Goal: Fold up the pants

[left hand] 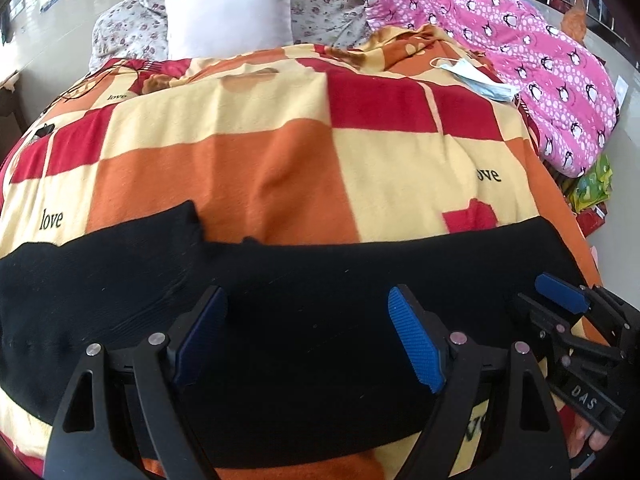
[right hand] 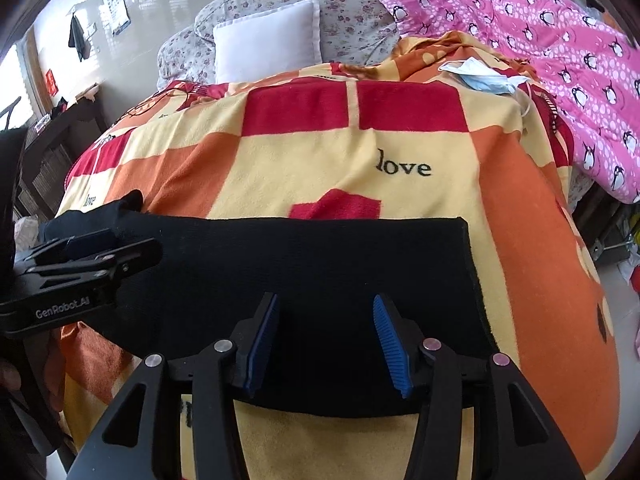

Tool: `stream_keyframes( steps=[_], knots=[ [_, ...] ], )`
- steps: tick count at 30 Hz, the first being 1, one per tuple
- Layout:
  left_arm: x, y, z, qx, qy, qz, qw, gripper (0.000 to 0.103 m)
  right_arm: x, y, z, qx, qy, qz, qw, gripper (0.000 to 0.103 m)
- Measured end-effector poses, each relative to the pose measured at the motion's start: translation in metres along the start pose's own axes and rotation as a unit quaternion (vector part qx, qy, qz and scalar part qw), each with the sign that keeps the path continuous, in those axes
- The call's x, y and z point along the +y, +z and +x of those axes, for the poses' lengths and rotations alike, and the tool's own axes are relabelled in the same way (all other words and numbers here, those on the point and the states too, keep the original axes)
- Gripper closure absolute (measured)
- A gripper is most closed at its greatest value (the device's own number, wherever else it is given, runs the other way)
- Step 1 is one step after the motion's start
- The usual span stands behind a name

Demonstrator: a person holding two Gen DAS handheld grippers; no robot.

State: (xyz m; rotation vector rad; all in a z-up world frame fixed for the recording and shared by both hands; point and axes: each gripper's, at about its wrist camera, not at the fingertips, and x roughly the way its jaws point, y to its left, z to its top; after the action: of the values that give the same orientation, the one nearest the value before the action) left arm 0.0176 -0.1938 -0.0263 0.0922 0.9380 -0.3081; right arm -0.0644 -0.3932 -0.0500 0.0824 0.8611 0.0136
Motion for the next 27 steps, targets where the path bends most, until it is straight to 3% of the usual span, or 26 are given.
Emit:
stream_keyframes(
  steps=[15, 27],
  knots=[
    [-0.009, -0.002, 0.008, 0.004, 0.021, 0.013, 0.9997, 0.02, 0.0, -0.002, -0.001, -0.002, 0.006, 0.006, 1.0, 0.046],
    [-0.01, -0.003, 0.008, 0.003, 0.029, 0.017, 0.9995, 0.02, -0.031, -0.028, -0.04, 0.001, 0.046, 0.056, 0.997, 0.041]
  ],
)
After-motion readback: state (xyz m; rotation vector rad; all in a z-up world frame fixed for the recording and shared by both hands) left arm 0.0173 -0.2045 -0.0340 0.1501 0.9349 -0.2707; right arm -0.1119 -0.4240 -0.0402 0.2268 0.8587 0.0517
